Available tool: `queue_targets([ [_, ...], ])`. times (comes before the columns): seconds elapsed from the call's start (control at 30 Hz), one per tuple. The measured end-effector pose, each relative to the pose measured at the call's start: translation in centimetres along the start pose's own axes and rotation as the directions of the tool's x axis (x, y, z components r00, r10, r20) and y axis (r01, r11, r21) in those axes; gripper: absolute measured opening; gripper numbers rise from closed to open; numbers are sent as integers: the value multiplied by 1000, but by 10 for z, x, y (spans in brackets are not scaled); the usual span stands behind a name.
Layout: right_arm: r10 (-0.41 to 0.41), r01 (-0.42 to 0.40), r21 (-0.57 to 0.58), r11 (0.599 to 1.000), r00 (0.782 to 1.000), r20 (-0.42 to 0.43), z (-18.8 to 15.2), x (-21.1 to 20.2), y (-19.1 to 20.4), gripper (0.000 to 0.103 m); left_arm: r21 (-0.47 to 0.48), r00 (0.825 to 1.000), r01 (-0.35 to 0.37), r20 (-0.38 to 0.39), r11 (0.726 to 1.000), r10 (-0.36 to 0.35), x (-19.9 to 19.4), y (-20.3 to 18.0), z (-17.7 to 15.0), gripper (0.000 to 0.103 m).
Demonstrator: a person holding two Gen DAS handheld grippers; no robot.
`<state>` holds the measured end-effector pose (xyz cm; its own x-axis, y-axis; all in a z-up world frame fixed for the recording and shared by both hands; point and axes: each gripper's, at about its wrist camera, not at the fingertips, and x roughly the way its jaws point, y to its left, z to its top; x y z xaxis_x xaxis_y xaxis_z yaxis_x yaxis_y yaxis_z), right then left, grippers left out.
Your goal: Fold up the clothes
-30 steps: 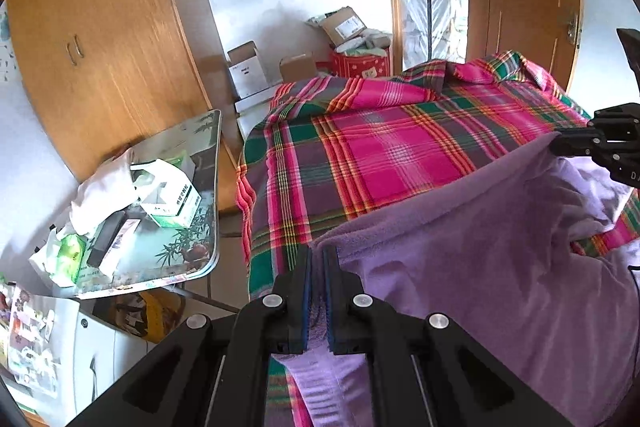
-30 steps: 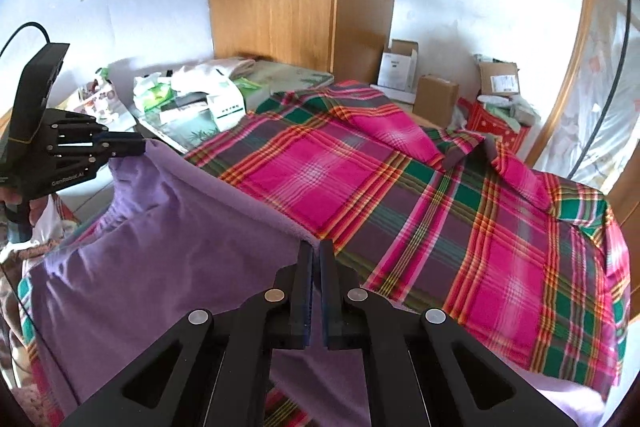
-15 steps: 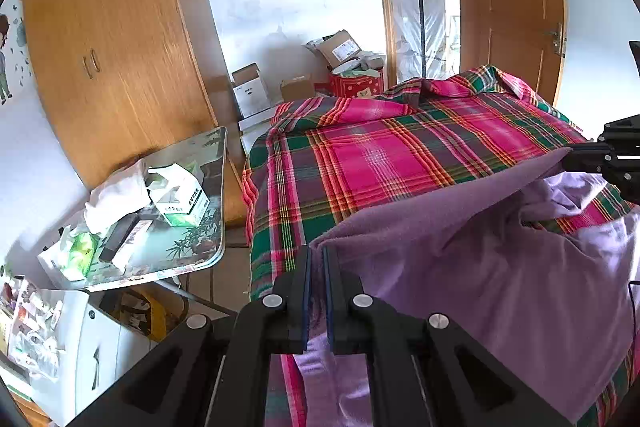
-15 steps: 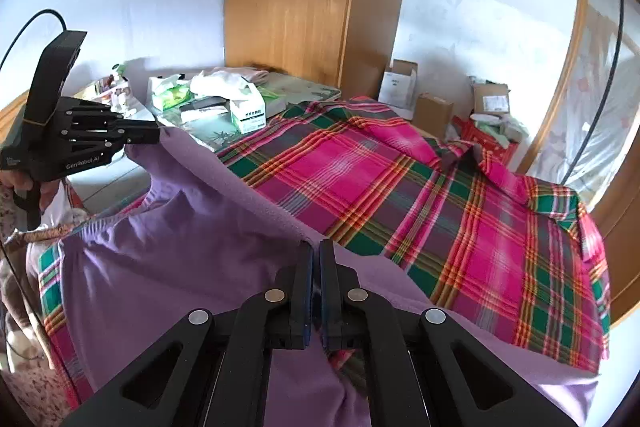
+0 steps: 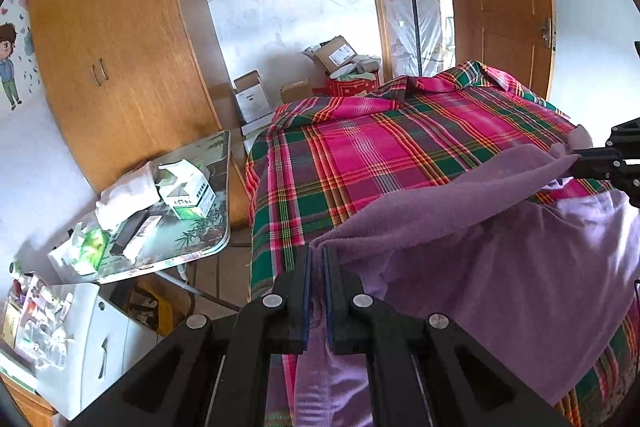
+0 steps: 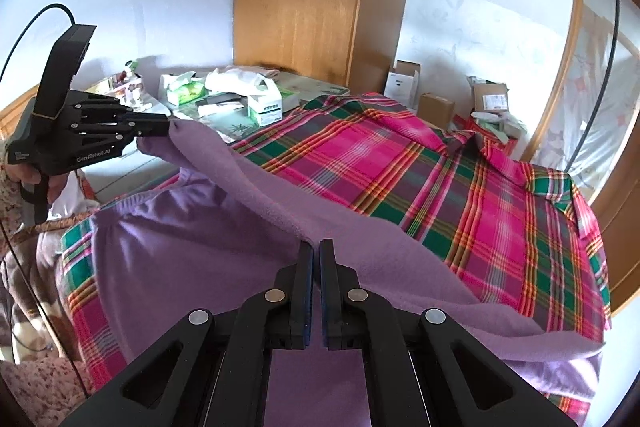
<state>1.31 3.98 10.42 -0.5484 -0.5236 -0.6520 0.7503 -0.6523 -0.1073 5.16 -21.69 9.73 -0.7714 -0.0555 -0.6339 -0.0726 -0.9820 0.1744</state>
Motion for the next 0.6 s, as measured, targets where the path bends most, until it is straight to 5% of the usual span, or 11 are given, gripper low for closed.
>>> queue_targets([
  [0.6,40,-40,1,999,999,-20,-46,-28,49,3,-13,999,-32,-12,999,32,-32,-13,-54,6],
])
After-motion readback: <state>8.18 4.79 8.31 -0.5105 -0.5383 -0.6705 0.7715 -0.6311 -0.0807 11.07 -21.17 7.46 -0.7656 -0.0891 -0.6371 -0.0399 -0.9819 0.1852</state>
